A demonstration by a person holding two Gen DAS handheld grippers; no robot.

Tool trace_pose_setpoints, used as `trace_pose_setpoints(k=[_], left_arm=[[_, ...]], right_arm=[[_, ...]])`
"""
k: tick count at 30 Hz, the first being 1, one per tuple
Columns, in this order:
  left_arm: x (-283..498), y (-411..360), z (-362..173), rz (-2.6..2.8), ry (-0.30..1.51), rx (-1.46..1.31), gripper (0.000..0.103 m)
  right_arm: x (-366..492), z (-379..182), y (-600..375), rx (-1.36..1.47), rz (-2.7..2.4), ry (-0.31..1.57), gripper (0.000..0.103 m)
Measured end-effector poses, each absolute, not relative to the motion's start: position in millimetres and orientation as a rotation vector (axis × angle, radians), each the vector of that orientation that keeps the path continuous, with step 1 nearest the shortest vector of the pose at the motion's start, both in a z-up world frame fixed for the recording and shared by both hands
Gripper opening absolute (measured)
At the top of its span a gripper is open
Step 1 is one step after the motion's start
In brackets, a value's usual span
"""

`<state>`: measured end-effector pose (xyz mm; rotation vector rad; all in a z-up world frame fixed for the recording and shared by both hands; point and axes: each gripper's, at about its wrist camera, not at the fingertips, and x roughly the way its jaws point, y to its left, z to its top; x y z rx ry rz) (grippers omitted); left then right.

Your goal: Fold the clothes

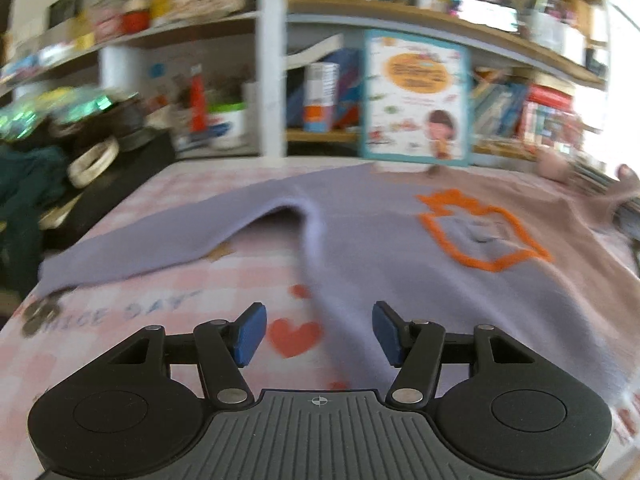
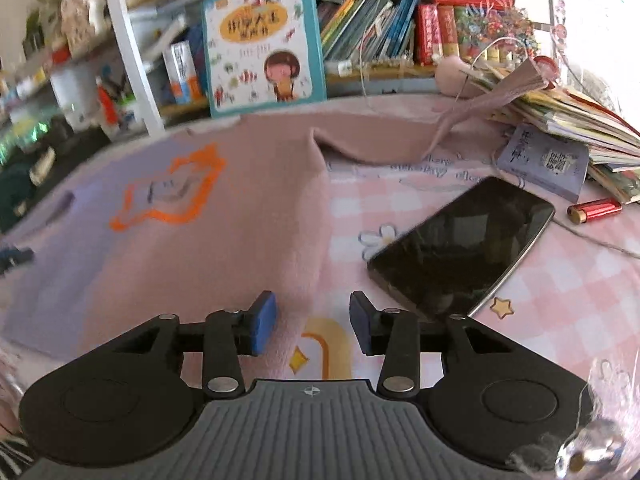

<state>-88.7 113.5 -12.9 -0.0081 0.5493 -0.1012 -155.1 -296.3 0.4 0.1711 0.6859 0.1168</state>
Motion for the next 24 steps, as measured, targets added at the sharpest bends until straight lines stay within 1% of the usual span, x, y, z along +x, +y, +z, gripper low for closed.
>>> trace_pose_setpoints(k=[1, 3, 4, 5, 6, 8, 11, 15, 19, 24], left_arm=[[-87.0, 116.0, -15.1, -0.111, 0.558, -0.032, 0.047], [-81.3, 118.1, -19.7, -0.149, 0.581, -0.078, 0.039], [-79.3, 117.5, -20.7, -0.157, 0.579, -0.084, 0.036], [-76.8, 115.7, -21.0, -0.164, 0.578, -0.077, 0.027], [-73.6, 113.9, -21.1, -0.178, 0.583, -0.070, 0.014], [-66.8, 113.6, -21.2, -0.199, 0.588, -0.077, 0.006], [-55.6, 125.7, -19.2, -0.183, 0.580, -0.099, 0.004], [-45.3, 143.8, -15.0, -0.109, 0.568, -0.108, 0.004], [-49.3, 138.1, -18.9, -0.125, 0.586, -0.082, 0.004], [-59.7, 143.3, -20.9, -0.137, 0.588, -0.148, 0.004]], right_arm=[[-156.1, -0.8, -294.7, 0.158, 0.118, 0.677, 0.034], [-157.5, -1.8, -292.9, 0.158, 0.152, 0.681, 0.012], [-158.1, -2.5, -292.8, 0.172, 0.167, 0.685, 0.012], [-159.0, -2.4, -291.6, 0.169, 0.167, 0.685, 0.012], [-160.0, -1.7, -289.1, 0.150, 0.167, 0.683, 0.010], [-161.8, -0.9, -283.9, 0.126, 0.169, 0.682, 0.010], [-163.3, -1.0, -277.4, 0.108, 0.197, 0.685, 0.009], [-164.7, -3.8, -267.0, 0.169, 0.291, 0.693, 0.009], [-163.7, -1.1, -253.7, 0.076, 0.280, 0.690, 0.009], [-168.4, -1.4, -255.0, 0.049, 0.260, 0.699, 0.009]])
